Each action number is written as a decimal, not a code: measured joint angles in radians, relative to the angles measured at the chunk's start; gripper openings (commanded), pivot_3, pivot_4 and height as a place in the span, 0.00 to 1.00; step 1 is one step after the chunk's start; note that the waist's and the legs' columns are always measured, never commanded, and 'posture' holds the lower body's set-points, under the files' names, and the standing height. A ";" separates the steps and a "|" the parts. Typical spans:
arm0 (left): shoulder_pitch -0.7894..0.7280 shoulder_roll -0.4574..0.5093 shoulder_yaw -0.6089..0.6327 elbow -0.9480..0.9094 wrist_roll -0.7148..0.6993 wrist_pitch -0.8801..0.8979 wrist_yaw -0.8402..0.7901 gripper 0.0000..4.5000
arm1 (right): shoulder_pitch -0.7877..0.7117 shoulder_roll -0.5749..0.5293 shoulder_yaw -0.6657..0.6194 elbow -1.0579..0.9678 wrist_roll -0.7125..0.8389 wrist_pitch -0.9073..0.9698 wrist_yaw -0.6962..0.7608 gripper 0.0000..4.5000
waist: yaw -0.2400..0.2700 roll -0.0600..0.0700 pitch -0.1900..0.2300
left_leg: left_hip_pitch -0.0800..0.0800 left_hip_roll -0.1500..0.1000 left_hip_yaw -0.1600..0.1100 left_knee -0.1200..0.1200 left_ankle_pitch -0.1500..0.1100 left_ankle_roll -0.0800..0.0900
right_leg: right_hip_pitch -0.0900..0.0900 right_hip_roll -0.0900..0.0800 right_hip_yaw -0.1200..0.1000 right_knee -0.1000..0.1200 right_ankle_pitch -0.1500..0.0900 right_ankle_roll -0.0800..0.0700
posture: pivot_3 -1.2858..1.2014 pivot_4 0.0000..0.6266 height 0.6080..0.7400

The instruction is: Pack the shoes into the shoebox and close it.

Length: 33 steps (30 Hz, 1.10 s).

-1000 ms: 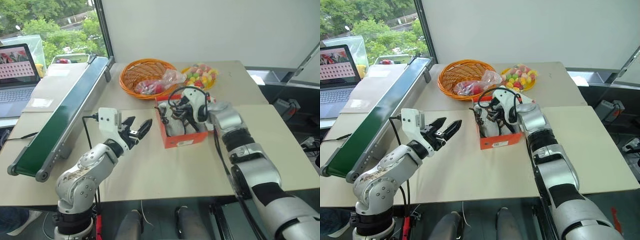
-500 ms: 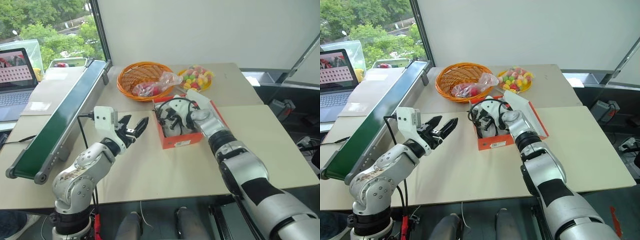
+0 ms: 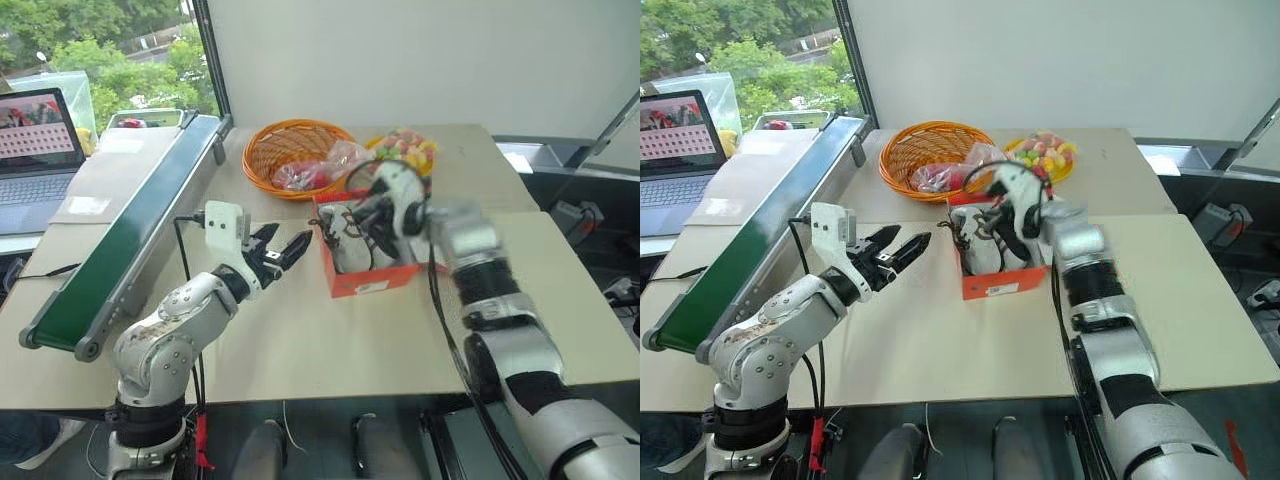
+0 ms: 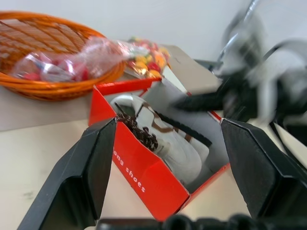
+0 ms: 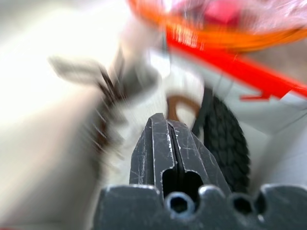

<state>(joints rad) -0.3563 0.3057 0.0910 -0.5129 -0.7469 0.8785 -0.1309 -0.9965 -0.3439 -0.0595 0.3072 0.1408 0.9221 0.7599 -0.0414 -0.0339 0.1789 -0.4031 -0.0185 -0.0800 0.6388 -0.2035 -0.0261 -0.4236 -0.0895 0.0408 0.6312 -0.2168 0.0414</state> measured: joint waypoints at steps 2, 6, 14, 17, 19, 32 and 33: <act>-0.014 0.012 -0.008 0.025 0.004 -0.001 -0.025 0.82 | 0.025 -0.025 -0.071 -0.150 0.082 0.155 -0.003 0.00 | 0.000 0.000 0.000 | -0.001 0.000 0.000 0.000 0.000 0.000 | 0.000 0.000 0.000 -0.001 0.000 0.000 | 0.52 0.24 1.00; -0.047 0.061 -0.024 0.068 0.024 -0.003 -0.088 0.82 | 0.193 0.005 -0.249 -0.360 0.207 0.401 -0.048 0.00 | 0.006 0.000 0.000 | -0.001 -0.001 0.001 0.000 0.000 0.001 | 0.001 -0.001 0.000 -0.002 0.000 0.000 | 0.52 0.24 1.00; -0.094 0.140 -0.050 0.103 0.039 -0.003 -0.217 0.82 | 0.652 0.171 -0.654 -0.646 0.345 0.661 -0.111 0.00 | 0.024 0.001 0.000 | -0.001 -0.001 0.001 0.001 -0.001 0.002 | 0.001 -0.001 0.000 -0.002 -0.001 0.001 | 0.52 0.24 1.00; -0.095 0.169 -0.072 0.107 0.043 -0.003 -0.272 0.82 | 0.746 0.241 -0.733 -0.659 0.356 0.652 -0.136 0.00 | 0.008 0.002 0.000 | 0.002 -0.001 0.004 0.002 -0.001 0.002 | 0.002 -0.001 0.002 -0.001 -0.001 0.003 | 0.52 0.24 1.00; -0.099 0.178 -0.081 0.111 0.038 0.000 -0.306 0.82 | 0.740 0.304 -0.800 -0.655 0.366 0.609 -0.175 0.00 | -0.002 0.002 0.000 | 0.004 0.001 0.004 0.002 -0.001 0.002 | 0.004 0.001 0.002 -0.001 -0.004 0.008 | 0.52 0.24 1.00; -0.117 0.340 -0.135 0.114 0.089 -0.003 -0.485 0.82 | 0.712 0.307 -0.771 -0.226 0.357 -0.029 -0.298 0.00 | -0.013 -0.007 -0.005 | 0.010 0.002 0.004 0.002 0.000 0.002 | 0.011 0.003 0.004 -0.003 -0.004 0.006 | 0.52 0.24 1.00; -0.117 0.355 -0.143 0.111 0.100 -0.003 -0.495 0.82 | 0.698 0.301 -0.756 -0.192 0.358 -0.064 -0.293 0.00 | -0.018 -0.008 -0.004 | 0.015 0.003 0.004 0.002 -0.001 0.002 | 0.017 0.003 0.003 -0.005 -0.004 0.008 | 0.52 0.24 1.00</act>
<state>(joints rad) -0.4730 0.6604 -0.0522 -0.4018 -0.6465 0.8758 -0.6258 -0.2983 -0.0430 -0.8159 0.1148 0.4984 0.8583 0.4670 -0.0592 -0.0415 0.1745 -0.3880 -0.0155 -0.0764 0.6404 -0.2040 -0.0238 -0.4064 -0.0864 0.0440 0.6264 -0.2212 0.0495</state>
